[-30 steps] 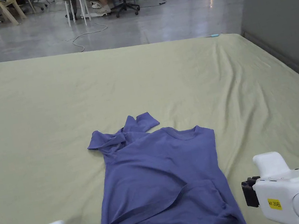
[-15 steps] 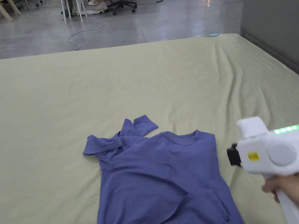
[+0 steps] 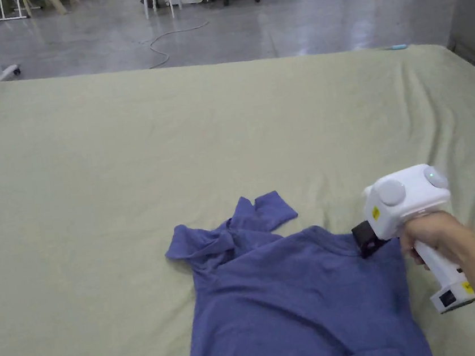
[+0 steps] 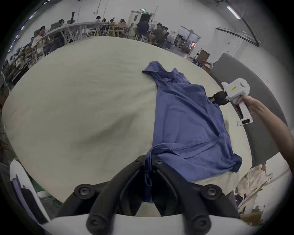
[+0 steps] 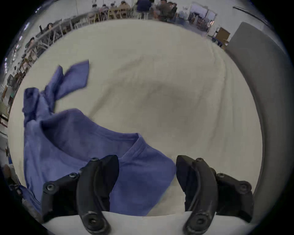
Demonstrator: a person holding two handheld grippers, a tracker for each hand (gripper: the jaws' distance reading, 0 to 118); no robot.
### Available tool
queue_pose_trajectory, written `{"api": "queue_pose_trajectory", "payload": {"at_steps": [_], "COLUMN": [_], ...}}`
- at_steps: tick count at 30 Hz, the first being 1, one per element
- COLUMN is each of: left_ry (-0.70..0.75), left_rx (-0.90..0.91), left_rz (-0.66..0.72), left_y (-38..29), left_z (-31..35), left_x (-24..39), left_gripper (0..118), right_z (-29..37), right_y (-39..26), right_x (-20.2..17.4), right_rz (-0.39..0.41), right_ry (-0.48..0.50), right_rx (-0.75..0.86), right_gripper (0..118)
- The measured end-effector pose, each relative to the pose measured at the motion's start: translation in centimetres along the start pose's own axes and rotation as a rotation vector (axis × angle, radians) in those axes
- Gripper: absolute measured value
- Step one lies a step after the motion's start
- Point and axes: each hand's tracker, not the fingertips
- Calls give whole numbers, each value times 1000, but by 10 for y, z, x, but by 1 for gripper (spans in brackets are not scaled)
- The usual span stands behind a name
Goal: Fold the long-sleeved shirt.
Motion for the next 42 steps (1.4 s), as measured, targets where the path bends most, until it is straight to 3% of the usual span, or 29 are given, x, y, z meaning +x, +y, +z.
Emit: {"api": "queue_pose_trajectory", "payload": {"at_steps": [2, 3, 4, 5, 6, 8, 12, 17, 21, 27, 30, 33, 42], "left_ry": [6, 11, 16, 19, 21, 19, 6, -91, -81, -127, -138, -211, -208], "left_rx": [-2, -3, -4, -5, -7, 6, 183, 406, 593, 740, 785, 809, 830], "left_rz": [-2, -3, -5, -11, -18, -27, -75, -170, -281, -235, -198, -104, -129], "left_y": [4, 7, 9, 11, 14, 26, 86, 185, 272, 423, 480, 505, 488], "left_z": [-2, -4, -5, -6, -8, -9, 15, 68, 123, 197, 220, 234, 247], "left_x": [-1, 0, 1, 3, 4, 5, 20, 48, 81, 118, 129, 142, 169], "left_gripper": [3, 3, 3, 3, 3, 3, 3, 3, 3, 3, 3, 3, 3], "right_z": [7, 13, 20, 26, 28, 39, 100, 199, 321, 463, 506, 532, 548], "right_y": [-2, -1, -2, -4, -3, -9, -13, 0, 2, 43, 58, 67, 51], "right_x": [-3, -2, -3, -6, -9, -9, 13, 57, 79, 119, 135, 148, 162], "right_rz": [-25, -41, -38, -18, 15, 4, -69, -86, -131, -226, -298, -327, -390], "right_ry": [-1, 11, 22, 3, -42, -46, -5, 34, -32, -197, -228, -237, -274], "right_rx": [2, -11, -6, 13, 26, 51, 202, 424, 622, 790, 848, 886, 967], "right_gripper": [61, 42, 6, 3, 3, 3, 3, 3, 3, 3, 3, 3, 3]}}
